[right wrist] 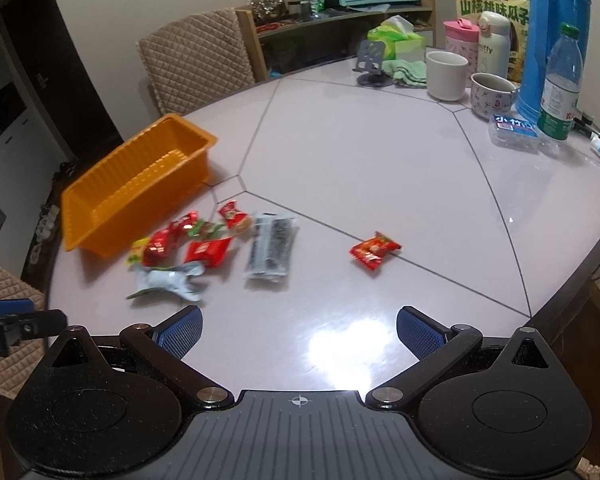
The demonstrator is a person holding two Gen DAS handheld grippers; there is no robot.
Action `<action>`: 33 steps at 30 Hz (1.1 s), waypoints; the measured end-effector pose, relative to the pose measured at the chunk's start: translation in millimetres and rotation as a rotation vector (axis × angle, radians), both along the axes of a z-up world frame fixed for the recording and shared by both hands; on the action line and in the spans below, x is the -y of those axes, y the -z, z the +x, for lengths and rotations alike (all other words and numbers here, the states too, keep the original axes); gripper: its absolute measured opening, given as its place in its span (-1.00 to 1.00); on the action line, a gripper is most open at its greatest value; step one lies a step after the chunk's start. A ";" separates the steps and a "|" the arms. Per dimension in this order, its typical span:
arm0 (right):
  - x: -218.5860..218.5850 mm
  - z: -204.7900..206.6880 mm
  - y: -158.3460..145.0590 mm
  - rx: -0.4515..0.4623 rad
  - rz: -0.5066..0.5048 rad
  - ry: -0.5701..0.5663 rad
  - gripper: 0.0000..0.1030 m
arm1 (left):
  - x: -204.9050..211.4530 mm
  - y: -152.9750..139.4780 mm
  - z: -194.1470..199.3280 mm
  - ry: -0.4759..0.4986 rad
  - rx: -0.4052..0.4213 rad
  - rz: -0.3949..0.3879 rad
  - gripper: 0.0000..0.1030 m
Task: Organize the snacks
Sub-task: 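Move the right gripper to the lone small red candy and grasp it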
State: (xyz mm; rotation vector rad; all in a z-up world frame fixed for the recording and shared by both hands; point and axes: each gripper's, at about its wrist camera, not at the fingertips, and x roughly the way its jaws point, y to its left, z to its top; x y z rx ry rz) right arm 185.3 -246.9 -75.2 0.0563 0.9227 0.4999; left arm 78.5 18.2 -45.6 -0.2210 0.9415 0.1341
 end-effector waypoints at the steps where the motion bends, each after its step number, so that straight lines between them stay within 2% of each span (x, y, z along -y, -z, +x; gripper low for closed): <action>1: 1.7 4.4 3.9 0.000 -0.003 0.004 1.00 | -0.7 2.9 2.6 -0.007 0.001 0.004 0.61; 4: 5.8 17.0 14.6 0.011 -0.017 0.009 0.94 | -2.4 11.0 9.3 -0.020 0.003 0.006 0.61; 6: 7.7 26.5 21.9 0.007 -0.026 0.008 0.78 | -2.8 16.1 13.9 -0.025 0.002 0.010 0.60; 10: 10.3 44.4 34.3 0.001 -0.016 0.026 0.66 | -4.2 26.0 25.0 -0.040 -0.006 0.016 0.60; 15: 8.2 63.9 48.8 -0.004 -0.022 0.027 0.41 | -8.9 36.6 39.3 -0.070 -0.019 0.012 0.58; 27: 4.3 108.7 79.8 -0.052 -0.018 0.091 0.05 | -12.3 52.2 75.1 -0.088 -0.041 0.021 0.53; 33: 1.2 116.9 84.5 -0.061 -0.019 0.123 -0.10 | -11.8 57.7 85.1 -0.080 -0.049 0.020 0.52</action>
